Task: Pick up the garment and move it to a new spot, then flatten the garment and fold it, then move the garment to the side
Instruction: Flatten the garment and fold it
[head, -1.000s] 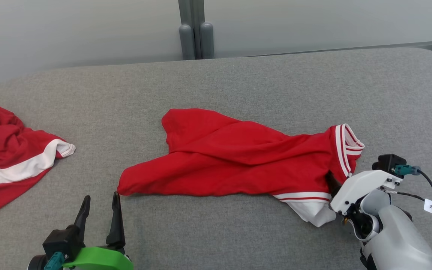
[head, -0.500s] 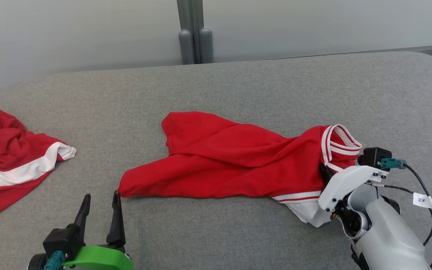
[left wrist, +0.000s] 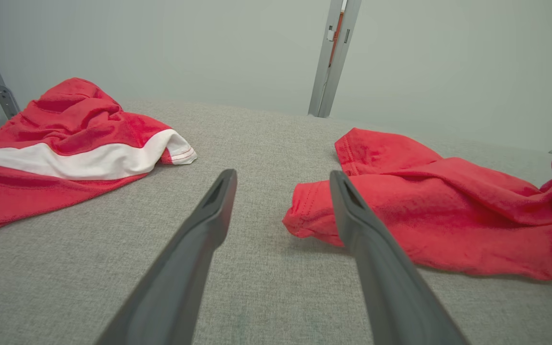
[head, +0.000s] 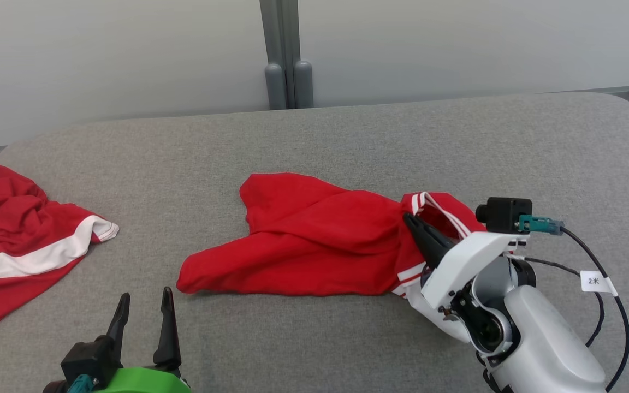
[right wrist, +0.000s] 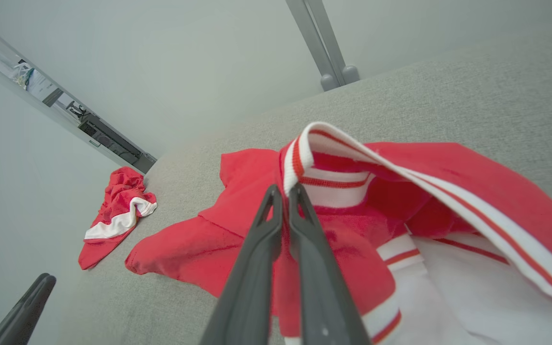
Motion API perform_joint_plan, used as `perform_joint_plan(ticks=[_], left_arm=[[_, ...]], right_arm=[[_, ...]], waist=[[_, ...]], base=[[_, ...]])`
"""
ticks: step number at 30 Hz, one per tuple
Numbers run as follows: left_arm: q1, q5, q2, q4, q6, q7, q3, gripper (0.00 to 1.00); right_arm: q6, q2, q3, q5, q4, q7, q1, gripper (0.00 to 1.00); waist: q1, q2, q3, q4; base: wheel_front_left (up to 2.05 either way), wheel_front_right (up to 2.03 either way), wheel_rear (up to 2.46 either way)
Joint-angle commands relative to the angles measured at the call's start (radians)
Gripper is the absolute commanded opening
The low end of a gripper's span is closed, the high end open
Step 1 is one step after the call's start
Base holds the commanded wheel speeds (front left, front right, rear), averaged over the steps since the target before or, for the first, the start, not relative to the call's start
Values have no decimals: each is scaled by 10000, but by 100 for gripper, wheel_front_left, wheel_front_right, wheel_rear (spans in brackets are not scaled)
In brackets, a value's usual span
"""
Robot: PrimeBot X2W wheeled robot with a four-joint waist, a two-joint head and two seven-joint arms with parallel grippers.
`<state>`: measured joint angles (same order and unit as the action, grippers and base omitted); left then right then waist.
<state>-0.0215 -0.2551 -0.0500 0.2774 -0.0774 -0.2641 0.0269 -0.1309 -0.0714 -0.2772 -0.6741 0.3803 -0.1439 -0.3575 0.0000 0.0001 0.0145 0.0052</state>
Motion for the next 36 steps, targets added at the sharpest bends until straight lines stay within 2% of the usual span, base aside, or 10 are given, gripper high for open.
perform_joint_plan(ticks=[1, 6, 9, 14, 18, 23, 25, 29, 36], left_arm=[[-114, -75, -12, -13, 54, -2, -60, 100], [-236, -121, -14, -40, 54, -2, -113, 100], [-264, -139, -14, -42, 45, -2, -104, 100], [-276, -154, -14, -14, 30, -2, -57, 100], [-269, -152, -13, 0, 24, -2, -98, 100], [-141, -85, -13, 43, -8, -2, -34, 100], [-99, -92, -13, 53, -15, -2, 7, 100], [-72, -168, -13, 43, 21, -2, 57, 100], [193, -138, -16, 13, -10, -2, 71, 100]], right_arm=[[4, -110, -61, -234, -550, -259, 384, 0], [2, -293, 301, -806, -2472, -1013, 1464, 0], [1, -206, 857, -1005, -3221, -1203, 1907, 0], [1, 54, 1428, -2089, -4236, -1761, 2425, 0], [1, 161, 1039, -2977, -4651, -2268, 2497, 0], [1, 198, 464, -3337, -4419, -2220, 2184, 0], [1, 168, 731, -2885, -4081, -2183, 2212, 0], [1, -375, 1635, -858, -2919, -2290, 2161, 0], [1, -844, 2483, 2077, -744, -1766, 818, 0]], waist=[[0, -1, -44, -34], [0, -1, -93, -161], [0, -1, -108, -217], [0, -1, -156, -248], [0, -1, -162, -304], [0, -1, -144, -281], [0, -1, -134, -249], [0, -1, -54, -246], [0, -1, 307, -263]], base=[[0, 0, 0], [0, 0, 0], [0, 0, 0], [0, 0, 0], [0, 0, 0], [0, 0, 0], [0, 0, 0], [0, 0, 0], [0, 0, 0]])
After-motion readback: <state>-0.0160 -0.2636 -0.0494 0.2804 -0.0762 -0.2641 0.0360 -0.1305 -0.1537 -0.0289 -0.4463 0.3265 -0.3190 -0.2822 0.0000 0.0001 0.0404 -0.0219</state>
